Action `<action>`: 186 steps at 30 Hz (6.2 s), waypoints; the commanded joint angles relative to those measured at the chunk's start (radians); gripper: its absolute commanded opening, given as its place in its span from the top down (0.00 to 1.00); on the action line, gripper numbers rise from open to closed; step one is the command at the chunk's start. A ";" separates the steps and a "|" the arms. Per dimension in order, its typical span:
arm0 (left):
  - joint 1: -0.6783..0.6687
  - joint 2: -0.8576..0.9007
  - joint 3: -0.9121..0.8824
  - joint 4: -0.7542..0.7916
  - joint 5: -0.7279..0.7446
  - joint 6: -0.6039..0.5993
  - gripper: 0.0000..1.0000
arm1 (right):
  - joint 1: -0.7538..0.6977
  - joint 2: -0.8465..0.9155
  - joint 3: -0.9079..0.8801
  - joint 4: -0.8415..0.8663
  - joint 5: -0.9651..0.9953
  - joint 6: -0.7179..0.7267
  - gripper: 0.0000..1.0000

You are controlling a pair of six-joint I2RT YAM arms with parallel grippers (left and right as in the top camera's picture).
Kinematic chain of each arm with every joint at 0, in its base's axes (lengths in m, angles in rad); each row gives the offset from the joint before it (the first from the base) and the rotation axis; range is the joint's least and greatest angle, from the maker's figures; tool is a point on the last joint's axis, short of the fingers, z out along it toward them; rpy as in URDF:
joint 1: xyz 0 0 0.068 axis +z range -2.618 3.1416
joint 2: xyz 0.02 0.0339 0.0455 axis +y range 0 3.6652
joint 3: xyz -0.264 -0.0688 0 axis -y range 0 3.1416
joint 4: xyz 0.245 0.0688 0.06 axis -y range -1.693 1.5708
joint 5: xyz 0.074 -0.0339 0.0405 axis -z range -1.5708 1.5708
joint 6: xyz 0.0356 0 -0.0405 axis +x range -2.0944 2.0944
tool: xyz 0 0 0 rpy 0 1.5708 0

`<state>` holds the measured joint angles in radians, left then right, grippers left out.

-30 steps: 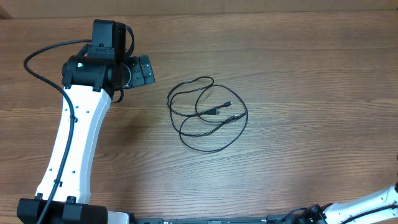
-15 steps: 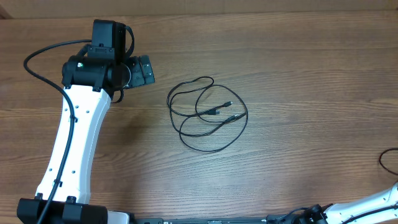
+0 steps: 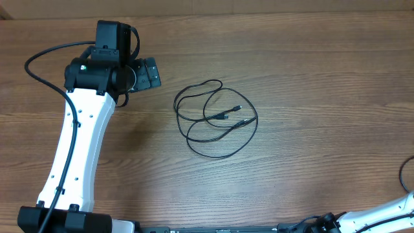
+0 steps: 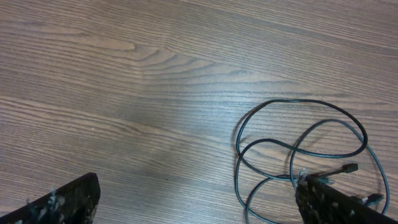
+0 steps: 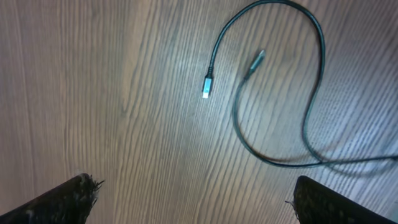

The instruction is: Untangle cables

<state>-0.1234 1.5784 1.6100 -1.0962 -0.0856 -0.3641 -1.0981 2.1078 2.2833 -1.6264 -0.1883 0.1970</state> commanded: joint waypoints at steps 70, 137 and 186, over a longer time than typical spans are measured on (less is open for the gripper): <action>0.000 0.004 0.006 0.001 0.001 0.012 0.00 | 1.620 -0.005 -0.661 0.961 0.098 0.746 0.79; -0.001 0.004 0.006 0.000 0.001 0.013 0.00 | 0.649 -0.099 0.301 0.242 0.655 0.509 0.96; -0.001 0.004 0.006 0.001 0.001 0.013 0.00 | 0.994 -0.099 -0.414 0.202 -0.034 0.230 0.00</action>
<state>-0.1234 1.5784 1.6100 -1.0958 -0.0856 -0.3641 -0.1535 2.0209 1.9491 -1.4303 -0.2859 0.3218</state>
